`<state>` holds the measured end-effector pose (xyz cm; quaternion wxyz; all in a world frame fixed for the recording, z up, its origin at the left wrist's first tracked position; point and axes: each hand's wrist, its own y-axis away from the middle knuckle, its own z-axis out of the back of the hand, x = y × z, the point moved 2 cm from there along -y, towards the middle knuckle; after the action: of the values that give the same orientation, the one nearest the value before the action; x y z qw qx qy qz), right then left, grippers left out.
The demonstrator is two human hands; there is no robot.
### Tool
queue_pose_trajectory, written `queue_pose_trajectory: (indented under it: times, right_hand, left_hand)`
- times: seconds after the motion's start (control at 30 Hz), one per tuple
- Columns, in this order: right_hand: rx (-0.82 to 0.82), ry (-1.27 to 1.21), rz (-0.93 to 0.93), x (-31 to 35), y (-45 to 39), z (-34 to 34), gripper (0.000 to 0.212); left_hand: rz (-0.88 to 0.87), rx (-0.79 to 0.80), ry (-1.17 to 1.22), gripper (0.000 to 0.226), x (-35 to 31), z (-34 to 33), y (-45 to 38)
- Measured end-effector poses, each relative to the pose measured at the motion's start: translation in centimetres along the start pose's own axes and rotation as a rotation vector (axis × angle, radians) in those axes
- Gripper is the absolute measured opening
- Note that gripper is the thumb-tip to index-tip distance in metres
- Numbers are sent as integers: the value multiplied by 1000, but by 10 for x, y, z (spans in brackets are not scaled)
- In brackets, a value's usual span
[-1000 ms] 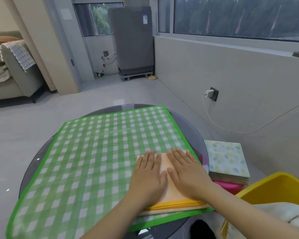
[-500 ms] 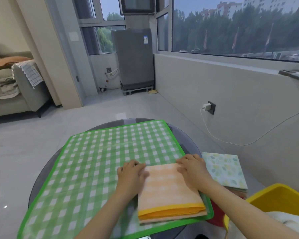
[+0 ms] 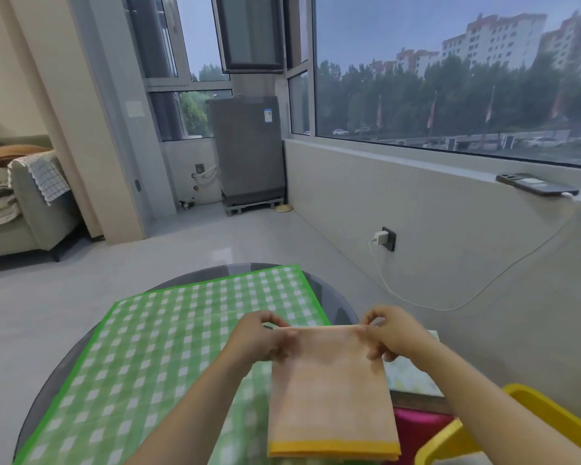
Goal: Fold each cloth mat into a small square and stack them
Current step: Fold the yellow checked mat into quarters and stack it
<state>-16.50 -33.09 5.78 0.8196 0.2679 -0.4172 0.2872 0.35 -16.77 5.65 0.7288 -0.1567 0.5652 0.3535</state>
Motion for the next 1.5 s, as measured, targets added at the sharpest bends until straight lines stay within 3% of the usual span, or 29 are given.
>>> queue_pose_trajectory:
  times: [0.27, 0.57, 0.77, 1.03, 1.27, 1.5]
  right_hand:
    - [-221, -218, 171, -13, 13, 97, 17]
    - [-501, -32, 156, -99, -16, 137, 15]
    - [-471, -17, 31, -161, -51, 133, 26]
    - [-594, -69, 180, -192, -100, 112, 32]
    - [-410, 39, -29, -277, -110, 49, 37]
    - [-440, 34, -91, -297, -113, 33, 37]
  left_hand:
    - [-287, -17, 165, 12, -71, -71, -12]
    - [-281, -110, 155, 14, -53, -186, -56]
    - [-175, -111, 31, 25, -14, -244, -92]
    - [-341, -253, 75, 31, 12, -279, -132]
    - [-37, -242, -135, 33, 115, -313, -135]
    - [12, -222, -81, 29, 142, -313, -133]
